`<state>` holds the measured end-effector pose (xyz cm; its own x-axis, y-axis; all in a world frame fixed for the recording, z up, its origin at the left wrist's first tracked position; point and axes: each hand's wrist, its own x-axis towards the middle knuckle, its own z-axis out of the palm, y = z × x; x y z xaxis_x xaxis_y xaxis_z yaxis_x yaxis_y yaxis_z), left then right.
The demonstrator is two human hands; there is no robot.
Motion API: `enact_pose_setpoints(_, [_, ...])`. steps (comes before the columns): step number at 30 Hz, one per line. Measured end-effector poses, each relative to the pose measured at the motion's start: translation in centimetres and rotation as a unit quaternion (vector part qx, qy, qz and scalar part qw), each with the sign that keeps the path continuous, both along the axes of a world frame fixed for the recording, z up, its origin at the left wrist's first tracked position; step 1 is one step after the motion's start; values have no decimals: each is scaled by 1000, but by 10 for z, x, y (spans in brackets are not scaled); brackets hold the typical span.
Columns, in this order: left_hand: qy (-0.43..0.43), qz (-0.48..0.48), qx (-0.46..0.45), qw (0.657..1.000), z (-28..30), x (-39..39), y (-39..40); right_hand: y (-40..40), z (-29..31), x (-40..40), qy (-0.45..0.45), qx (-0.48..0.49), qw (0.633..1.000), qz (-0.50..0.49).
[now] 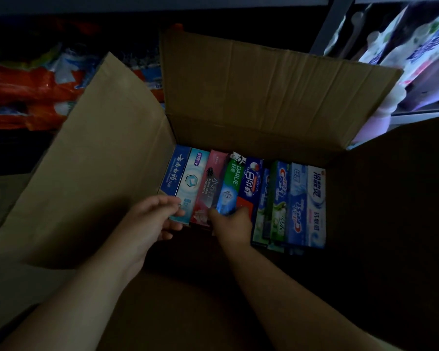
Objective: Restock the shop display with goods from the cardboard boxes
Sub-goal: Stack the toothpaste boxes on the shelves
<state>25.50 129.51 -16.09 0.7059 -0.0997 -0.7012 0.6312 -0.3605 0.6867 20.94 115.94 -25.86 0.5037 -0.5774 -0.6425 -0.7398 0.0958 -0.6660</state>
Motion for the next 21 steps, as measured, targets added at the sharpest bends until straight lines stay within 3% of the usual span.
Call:
enact_pose_setpoints(4, [27,-22,18,999,-7,-2,1,6,37,-2,-59,109,992,-21])
enact_pose_setpoints(7, [50,-19,8,999,-6,-4,-2,24,61,-11,-85,197,975,60])
enact_pose_setpoints(10, [63,2,-50,997,-9,-4,1,40,68,-23,-119,212,964,110])
enact_pose_setpoints(15, [63,51,-48,996,-12,-8,14,39,65,-37,-146,210,952,165])
enact_pose_setpoints(17, [72,51,-44,995,-12,-9,16,29,54,-38,-140,142,968,149])
enact_pose_setpoints(19, [82,37,-43,995,-13,-10,14,12,27,-35,-99,-46,980,167])
enact_pose_setpoints(21, [90,30,-47,994,-12,-9,12,-8,-1,-29,-50,-197,946,254])
